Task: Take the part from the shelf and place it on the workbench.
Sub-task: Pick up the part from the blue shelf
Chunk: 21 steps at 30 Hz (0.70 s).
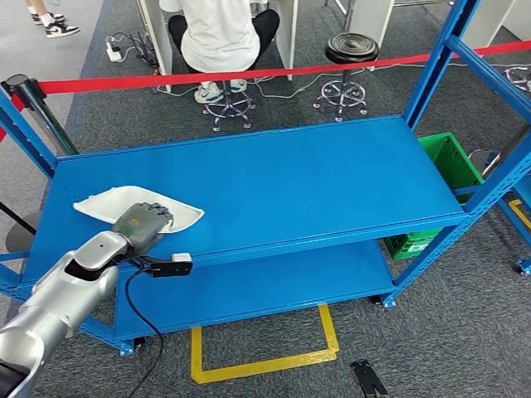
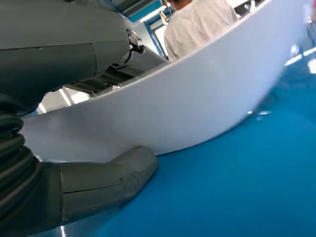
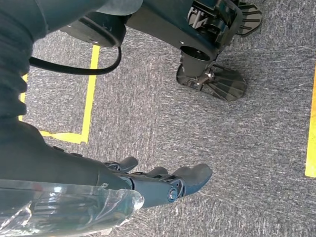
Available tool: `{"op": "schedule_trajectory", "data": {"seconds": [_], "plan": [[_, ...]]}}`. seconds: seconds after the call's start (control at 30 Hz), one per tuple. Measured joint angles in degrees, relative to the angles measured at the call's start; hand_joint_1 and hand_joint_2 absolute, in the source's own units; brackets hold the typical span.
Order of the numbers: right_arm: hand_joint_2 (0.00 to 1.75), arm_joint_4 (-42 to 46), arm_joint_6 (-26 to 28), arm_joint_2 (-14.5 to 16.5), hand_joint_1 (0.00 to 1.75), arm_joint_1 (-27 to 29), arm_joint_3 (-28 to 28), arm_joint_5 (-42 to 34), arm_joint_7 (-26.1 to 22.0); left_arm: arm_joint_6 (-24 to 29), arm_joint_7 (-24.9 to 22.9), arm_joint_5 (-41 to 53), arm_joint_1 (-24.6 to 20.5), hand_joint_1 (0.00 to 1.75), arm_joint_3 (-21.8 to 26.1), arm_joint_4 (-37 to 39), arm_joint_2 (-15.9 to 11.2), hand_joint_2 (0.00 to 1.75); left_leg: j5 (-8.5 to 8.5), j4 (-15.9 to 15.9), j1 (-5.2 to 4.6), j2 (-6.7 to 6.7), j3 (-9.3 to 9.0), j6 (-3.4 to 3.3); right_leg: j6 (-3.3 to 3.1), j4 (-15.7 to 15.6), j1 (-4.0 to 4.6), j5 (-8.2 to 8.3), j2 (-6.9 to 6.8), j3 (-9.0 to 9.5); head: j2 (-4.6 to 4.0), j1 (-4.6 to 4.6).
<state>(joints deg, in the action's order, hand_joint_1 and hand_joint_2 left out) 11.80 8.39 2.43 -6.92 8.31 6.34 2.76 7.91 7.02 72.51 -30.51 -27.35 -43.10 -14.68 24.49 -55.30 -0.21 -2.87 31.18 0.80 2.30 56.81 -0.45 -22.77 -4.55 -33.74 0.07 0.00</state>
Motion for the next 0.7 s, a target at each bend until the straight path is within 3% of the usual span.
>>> {"op": "schedule_trajectory", "data": {"seconds": [0.47,0.6,0.7], "plan": [[1.75,0.0,-0.4,0.0,0.0,0.3,-1.6,1.1,-0.2,1.1,-1.6,0.1,1.1,1.75,-0.1,-0.7,-0.4,1.75,0.0,0.0,0.0,-0.02,0.03,0.01,0.0,0.0,0.01,0.0,0.04,-0.05,0.0,0.0],[1.75,0.0,-0.4,0.0,0.0,0.5,-2.4,1.9,-0.5,4.8,-1.2,-0.1,3.2,1.75,0.9,-3.1,-0.5,1.75,0.0,0.0,0.0,-0.03,0.04,0.01,0.0,0.0,0.01,0.0,0.06,-0.08,0.0,0.0],[1.75,0.0,-0.4,0.0,0.0,0.9,-3.2,2.6,-1.0,9.4,-0.3,0.5,7.4,1.75,2.1,-8.4,-0.6,1.75,0.0,0.0,0.0,-0.03,0.15,0.01,0.0,0.0,0.02,0.0,0.08,-0.2,0.0,0.0]]}}
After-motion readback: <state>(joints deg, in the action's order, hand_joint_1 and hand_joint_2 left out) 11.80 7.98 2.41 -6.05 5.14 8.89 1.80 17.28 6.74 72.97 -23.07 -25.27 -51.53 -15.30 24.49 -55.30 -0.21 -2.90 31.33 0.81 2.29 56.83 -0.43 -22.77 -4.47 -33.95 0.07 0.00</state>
